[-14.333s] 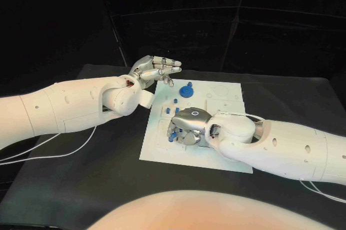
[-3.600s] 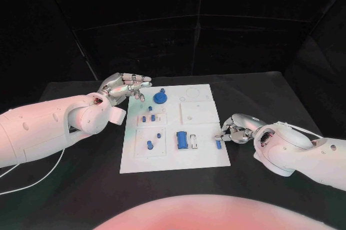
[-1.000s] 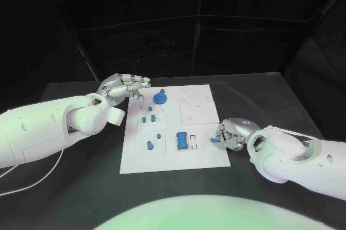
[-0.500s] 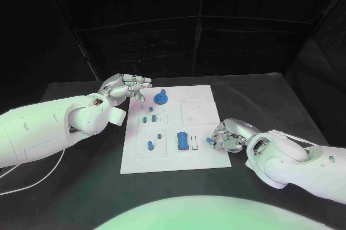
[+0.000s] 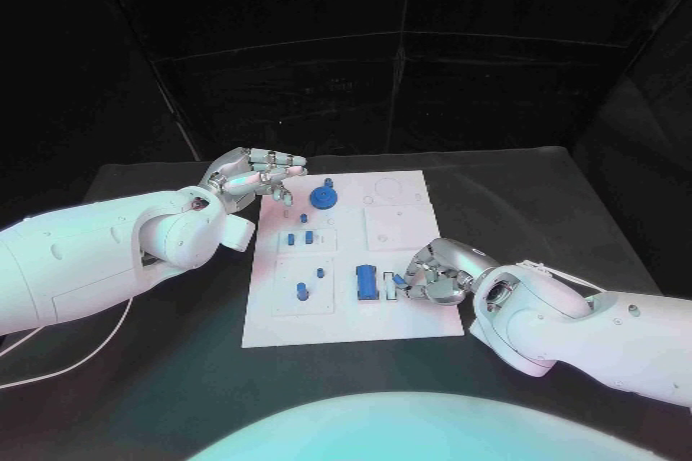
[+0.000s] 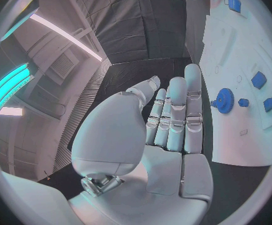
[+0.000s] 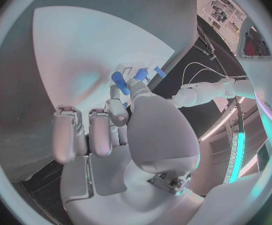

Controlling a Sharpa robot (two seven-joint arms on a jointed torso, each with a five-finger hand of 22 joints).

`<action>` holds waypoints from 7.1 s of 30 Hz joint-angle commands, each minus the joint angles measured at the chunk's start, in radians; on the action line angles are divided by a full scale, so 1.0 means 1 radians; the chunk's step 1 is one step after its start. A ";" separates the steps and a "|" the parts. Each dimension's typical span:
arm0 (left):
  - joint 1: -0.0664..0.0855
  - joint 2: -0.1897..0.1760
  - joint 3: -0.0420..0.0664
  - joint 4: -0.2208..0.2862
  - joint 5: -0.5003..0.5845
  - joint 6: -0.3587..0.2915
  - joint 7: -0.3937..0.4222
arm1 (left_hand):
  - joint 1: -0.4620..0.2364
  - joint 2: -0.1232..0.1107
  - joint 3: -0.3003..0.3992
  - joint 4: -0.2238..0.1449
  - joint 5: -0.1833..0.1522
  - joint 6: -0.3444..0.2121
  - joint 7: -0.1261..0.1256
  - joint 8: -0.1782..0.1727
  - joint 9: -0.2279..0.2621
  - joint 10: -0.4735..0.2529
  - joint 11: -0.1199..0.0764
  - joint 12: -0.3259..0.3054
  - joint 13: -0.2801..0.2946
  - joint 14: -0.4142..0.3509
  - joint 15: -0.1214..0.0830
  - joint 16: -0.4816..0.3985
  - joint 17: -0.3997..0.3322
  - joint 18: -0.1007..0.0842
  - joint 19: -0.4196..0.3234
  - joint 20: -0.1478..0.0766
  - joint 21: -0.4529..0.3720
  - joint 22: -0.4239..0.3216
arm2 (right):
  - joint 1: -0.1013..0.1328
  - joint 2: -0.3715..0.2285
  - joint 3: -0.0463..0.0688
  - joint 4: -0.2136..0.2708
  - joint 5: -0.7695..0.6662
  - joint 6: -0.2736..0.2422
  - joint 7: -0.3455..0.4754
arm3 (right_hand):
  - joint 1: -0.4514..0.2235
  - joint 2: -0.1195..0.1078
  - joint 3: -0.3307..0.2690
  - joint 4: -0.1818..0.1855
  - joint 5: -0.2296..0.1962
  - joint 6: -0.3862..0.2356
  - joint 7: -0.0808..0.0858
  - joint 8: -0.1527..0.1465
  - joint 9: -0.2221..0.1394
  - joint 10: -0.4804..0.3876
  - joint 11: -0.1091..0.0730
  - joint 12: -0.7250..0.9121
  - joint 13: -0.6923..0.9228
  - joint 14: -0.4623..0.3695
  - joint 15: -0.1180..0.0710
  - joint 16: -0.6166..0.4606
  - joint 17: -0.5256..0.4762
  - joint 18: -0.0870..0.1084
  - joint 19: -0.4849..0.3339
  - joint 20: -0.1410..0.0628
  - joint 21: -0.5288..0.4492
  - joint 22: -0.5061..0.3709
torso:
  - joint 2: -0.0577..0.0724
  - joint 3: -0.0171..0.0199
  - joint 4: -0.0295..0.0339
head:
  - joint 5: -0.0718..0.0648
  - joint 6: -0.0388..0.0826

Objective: Assemble the parts on the task board

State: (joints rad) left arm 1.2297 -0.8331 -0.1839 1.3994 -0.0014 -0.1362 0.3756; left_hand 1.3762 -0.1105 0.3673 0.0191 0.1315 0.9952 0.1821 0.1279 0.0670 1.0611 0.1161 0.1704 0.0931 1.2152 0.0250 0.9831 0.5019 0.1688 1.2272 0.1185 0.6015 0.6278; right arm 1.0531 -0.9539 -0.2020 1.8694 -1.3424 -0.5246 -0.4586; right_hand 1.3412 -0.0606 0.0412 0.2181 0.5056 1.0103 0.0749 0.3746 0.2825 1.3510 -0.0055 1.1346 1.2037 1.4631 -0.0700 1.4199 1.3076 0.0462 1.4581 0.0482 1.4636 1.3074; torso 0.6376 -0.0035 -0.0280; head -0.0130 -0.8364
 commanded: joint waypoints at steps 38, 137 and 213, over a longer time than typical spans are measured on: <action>0.002 -0.005 0.001 0.011 0.002 0.016 0.003 | -0.006 0.008 -0.006 0.001 0.001 -0.007 -0.002 0.004 0.000 -0.007 -0.002 0.008 -0.001 -0.007 0.000 -0.001 -0.001 0.014 -0.008 0.002 -0.007 -0.002 | 0.001 0.083 0.001 -0.061 0.019 0.023 -0.048 | -0.156 -0.001 -0.111 0.069 -0.139 0.013 -0.003 0.008 0.030 0.018 0.003 0.020 0.021 0.066 0.002 0.007 0.045 -0.005 0.008 -0.003 0.006 0.106 | -0.001 0.0011 -0.0009 | 0.003 -0.009; 0.001 -0.003 -0.002 0.010 0.002 0.023 0.000 | -0.004 0.008 -0.007 -0.001 0.001 -0.007 -0.003 0.005 0.000 -0.009 -0.002 0.011 -0.002 -0.009 -0.001 -0.001 -0.002 0.014 -0.008 0.002 -0.008 -0.003 | 0.007 -0.173 0.000 0.004 -0.088 0.237 0.491 | 0.116 0.003 -0.073 -0.127 -0.269 -0.078 0.061 -0.176 -0.011 0.038 0.053 0.087 0.105 0.072 0.046 0.045 0.098 -0.011 0.019 0.038 0.020 0.134 | -0.005 0.0000 -0.0022 | -0.028 -0.021; -0.017 -0.003 -0.007 0.001 0.002 0.027 -0.001 | -0.002 0.008 -0.008 -0.001 0.001 -0.006 -0.004 0.006 0.001 -0.006 -0.003 0.015 -0.001 -0.009 -0.001 0.000 -0.002 0.014 -0.008 0.002 -0.009 -0.003 | 0.004 -0.122 -0.025 0.003 -0.386 0.346 0.462 | 0.150 0.037 -0.061 -0.180 -0.283 0.030 0.045 -0.229 -0.050 0.041 0.040 0.092 0.106 0.071 0.034 0.039 0.092 -0.011 0.019 0.030 0.020 0.136 | -0.006 0.0016 -0.0062 | -0.030 -0.036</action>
State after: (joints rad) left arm 1.2126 -0.8367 -0.1913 1.4012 -0.0014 -0.1208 0.3706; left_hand 1.3762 -0.1105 0.3646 0.0163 0.1315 0.9952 0.1821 0.1279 0.0670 1.0576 0.1126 0.1782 0.0930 1.2152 0.0250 0.9831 0.5010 0.1687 1.2272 0.1185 0.5975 0.6259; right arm 1.0569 -1.0773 -0.2244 1.8698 -1.6992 -0.2111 -0.0008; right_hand 1.4846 -0.0310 -0.0193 0.0429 0.2241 1.0330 0.1197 0.1477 0.2341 1.3898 0.0410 1.2280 1.3120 1.4686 -0.0285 1.4615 1.3074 0.0463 1.4632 0.0823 1.4868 1.3073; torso 0.6317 -0.0022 -0.0319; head -0.0441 -0.8728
